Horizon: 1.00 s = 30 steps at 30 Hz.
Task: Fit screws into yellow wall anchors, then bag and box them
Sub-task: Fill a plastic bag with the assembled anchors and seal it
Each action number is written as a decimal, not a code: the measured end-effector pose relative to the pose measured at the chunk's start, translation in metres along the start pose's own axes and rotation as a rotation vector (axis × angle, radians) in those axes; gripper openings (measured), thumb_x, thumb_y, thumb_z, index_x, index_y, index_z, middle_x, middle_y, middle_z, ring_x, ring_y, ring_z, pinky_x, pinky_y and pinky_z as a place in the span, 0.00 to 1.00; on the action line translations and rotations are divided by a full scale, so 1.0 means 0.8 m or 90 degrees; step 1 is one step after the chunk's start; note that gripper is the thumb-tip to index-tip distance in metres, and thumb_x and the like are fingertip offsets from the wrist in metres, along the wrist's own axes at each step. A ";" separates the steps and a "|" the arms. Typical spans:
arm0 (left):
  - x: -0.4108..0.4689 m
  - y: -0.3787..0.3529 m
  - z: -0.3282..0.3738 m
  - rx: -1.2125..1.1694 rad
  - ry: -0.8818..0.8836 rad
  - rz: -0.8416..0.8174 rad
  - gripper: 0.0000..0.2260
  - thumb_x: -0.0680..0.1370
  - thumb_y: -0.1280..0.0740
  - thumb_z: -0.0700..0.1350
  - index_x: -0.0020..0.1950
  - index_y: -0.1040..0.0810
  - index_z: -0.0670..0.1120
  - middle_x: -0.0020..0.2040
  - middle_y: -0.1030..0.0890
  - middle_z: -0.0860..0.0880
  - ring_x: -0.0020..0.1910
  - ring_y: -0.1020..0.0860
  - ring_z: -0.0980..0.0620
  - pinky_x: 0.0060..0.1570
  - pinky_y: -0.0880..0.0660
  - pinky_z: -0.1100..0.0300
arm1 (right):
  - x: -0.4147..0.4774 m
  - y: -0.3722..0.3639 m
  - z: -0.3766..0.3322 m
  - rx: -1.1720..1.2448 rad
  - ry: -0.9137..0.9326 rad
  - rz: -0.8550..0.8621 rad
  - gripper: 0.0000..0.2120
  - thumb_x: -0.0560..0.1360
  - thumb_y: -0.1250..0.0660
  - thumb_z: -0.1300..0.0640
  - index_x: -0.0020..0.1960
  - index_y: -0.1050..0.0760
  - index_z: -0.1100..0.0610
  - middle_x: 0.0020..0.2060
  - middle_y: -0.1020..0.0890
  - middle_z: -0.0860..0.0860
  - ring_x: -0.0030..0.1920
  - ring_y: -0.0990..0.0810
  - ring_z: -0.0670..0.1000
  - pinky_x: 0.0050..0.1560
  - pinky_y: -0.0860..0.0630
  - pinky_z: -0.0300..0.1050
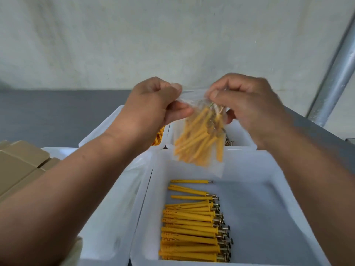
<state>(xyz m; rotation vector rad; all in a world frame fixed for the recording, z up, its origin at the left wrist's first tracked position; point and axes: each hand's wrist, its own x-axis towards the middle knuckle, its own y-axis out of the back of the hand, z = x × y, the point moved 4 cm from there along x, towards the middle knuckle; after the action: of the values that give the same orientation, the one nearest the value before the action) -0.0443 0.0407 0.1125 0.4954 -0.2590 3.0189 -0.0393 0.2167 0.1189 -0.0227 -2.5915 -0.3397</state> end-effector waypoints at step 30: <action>-0.010 -0.043 -0.126 0.214 0.295 -0.139 0.27 0.62 0.24 0.48 0.59 0.27 0.46 0.56 0.20 0.45 0.52 0.20 0.50 0.56 0.22 0.55 | -0.009 0.055 0.066 -0.300 -0.179 -0.036 0.08 0.72 0.38 0.54 0.36 0.23 0.47 0.38 0.19 0.49 0.36 0.22 0.48 0.36 0.26 0.47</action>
<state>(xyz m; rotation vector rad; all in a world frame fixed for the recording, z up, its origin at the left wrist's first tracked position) -0.0645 0.0922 0.0212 -0.1601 0.3116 2.8554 -0.0559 0.2726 0.0818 -0.1742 -2.7236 -1.0256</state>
